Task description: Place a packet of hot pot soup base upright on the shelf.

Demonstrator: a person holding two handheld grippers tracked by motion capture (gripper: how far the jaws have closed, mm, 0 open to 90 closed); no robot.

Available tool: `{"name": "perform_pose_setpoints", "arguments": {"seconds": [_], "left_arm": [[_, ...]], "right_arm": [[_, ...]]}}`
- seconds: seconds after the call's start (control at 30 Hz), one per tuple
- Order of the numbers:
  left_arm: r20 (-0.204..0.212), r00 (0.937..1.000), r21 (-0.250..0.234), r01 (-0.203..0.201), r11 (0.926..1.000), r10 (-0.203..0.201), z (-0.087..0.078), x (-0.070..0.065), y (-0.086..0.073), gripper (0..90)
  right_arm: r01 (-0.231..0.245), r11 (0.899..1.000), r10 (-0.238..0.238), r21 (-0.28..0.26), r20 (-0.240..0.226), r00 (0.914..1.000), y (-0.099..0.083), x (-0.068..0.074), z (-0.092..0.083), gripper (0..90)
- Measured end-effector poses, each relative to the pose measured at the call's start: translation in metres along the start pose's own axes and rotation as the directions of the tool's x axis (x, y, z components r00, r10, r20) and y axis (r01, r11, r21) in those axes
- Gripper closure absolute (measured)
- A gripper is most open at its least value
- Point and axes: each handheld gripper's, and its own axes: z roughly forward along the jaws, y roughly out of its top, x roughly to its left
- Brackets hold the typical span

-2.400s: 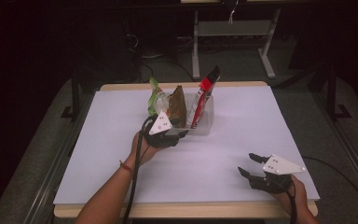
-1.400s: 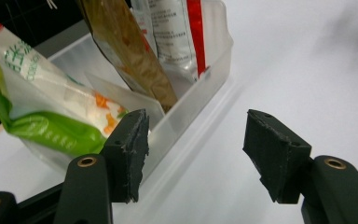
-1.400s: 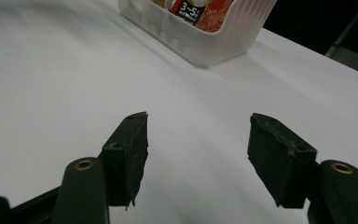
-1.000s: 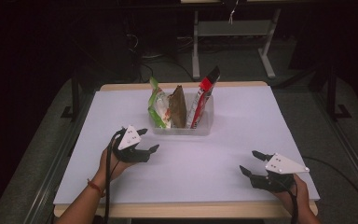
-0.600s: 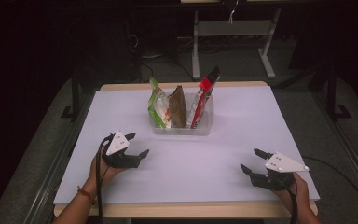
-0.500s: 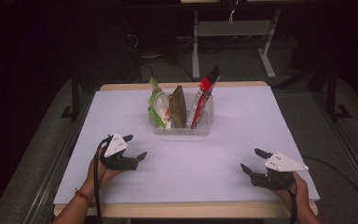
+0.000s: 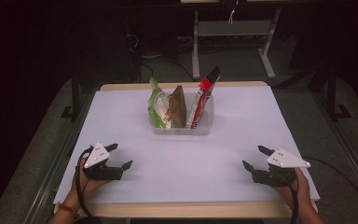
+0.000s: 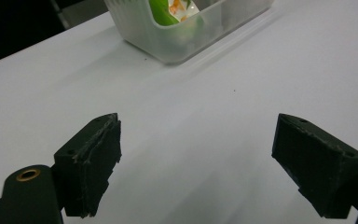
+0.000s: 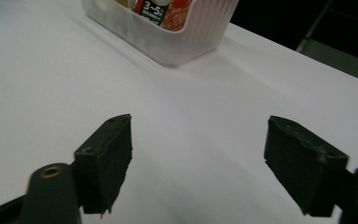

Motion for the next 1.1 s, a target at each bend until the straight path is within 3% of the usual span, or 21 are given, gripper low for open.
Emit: {"name": "perform_pose_setpoints", "arguments": {"seconds": [0.17, 0.3, 0.4, 0.63, 0.87, 1.1], "left_arm": [[-0.015, 0.9991, 0.008, 0.038, 0.9992, -0.038, -0.010, 0.002, -0.014, 14.8], [-0.027, 0.9980, -0.043, 0.056, 0.9975, -0.057, -0.021, 0.004, -0.017, 14.8], [-0.033, 0.9970, -0.041, 0.069, 0.9968, -0.070, -0.023, 0.004, -0.019, 14.8], [-0.046, 0.9964, -0.038, 0.069, 0.9969, -0.071, -0.024, 0.005, -0.022, 14.4], [-0.049, 0.9932, -0.051, 0.103, 0.9934, -0.105, -0.028, 0.011, -0.028, 14.5], [-0.057, 0.9927, -0.067, 0.102, 0.9925, -0.106, -0.030, 0.010, -0.028, 14.5]], "right_arm": [[-0.003, 1.000, 0.003, 0.010, 0.004, 1.0000, 0.003, -0.001, 0.001, 21.7], [-0.029, 1.000, 0.029, 0.001, 0.015, 0.9995, 0.005, -0.004, 0.000, 21.8], [-0.053, 0.999, 0.053, 0.009, 0.023, 0.9984, 0.004, -0.005, 0.002, 21.7], [-0.005, 0.999, 0.003, 0.050, 0.043, 0.9991, -0.001, -0.004, -0.008, 19.3], [-0.019, 1.000, 0.018, 0.024, 0.059, 0.9981, -0.014, -0.005, -0.022, 19.5], [-0.027, 1.000, 0.027, -0.001, 0.080, 0.9964, -0.026, -0.006, -0.031, 19.9]]}}
